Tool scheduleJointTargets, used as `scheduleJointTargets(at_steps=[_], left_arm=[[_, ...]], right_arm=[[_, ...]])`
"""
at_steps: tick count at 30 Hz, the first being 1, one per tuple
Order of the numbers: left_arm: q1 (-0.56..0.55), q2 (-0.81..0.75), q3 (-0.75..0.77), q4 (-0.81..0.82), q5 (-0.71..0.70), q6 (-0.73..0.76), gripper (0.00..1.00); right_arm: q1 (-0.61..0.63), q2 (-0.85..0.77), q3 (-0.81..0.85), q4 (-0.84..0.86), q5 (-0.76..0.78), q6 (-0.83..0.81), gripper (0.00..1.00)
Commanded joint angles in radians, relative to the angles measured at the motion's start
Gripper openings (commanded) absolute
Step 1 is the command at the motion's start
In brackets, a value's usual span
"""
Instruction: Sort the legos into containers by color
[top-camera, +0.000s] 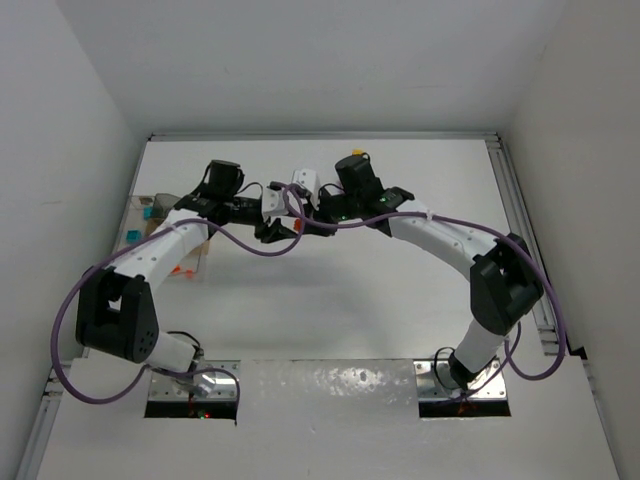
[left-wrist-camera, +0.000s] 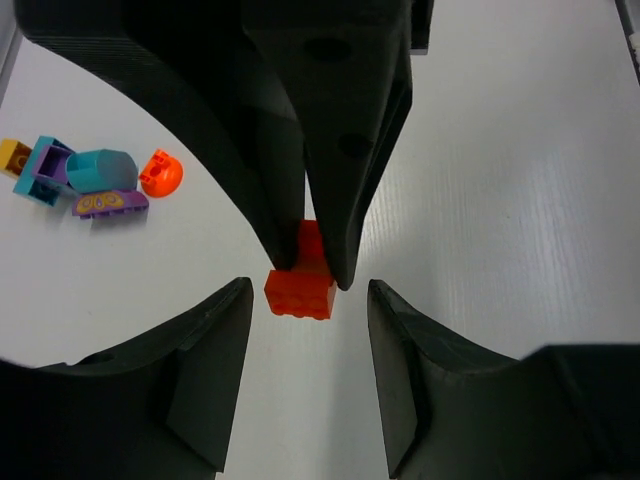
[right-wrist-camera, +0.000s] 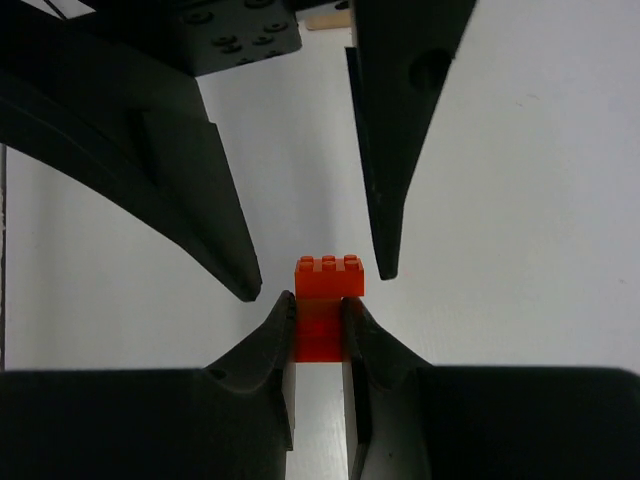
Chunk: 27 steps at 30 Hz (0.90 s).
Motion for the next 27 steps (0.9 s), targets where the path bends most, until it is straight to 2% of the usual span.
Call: scheduleJointTargets(at_steps=[1,4,10,13,15,16,19,22,25,27], left_arm=[[-0.006,0.008,0.001,0.074,0.026,-0.041,0.47],[-0.009,0.019,0.007,0.077,0.018,-0.031,0.45],[-0.009,0.020,0.027,-0.021,0.011,0.090,0.23],[-0.009,0.022,0.032,-0.036,0.017,0.104,0.19],[-0.009,0.023,0.027,-0.025,0.029,0.104,0.20],[-0.009,0.025,0.024,-0.010,0.034,0.101,0.30],[-0.009,0.023,0.016,0.010,0.035,0.099,0.36],[-0.009,0.028,0.016,0.028,0.043,0.096,0.35],[-0.012,0.029,0.019,0.031,0.043,0.096,0.26],[-0.012,0.029,0.019,0.031,0.044,0.097,0.25]], right_arm=[[0.010,-0.032,0.002,0.041,-0.003,-0.040,0.00],[0.011,-0.041,0.001,0.042,0.000,-0.048,0.00],[0.011,-0.055,-0.009,0.046,0.014,-0.061,0.00],[0.011,-0.057,-0.010,0.046,0.013,-0.063,0.00],[0.011,-0.058,-0.013,0.056,0.008,-0.060,0.00],[0.011,-0.061,-0.013,0.059,0.007,-0.058,0.00],[0.013,-0.067,-0.018,0.059,0.007,-0.058,0.00],[0.011,-0.074,-0.024,0.062,0.005,-0.058,0.00],[0.013,-0.080,-0.032,0.064,0.011,-0.060,0.00],[0.013,-0.080,-0.033,0.065,0.011,-0.060,0.00]])
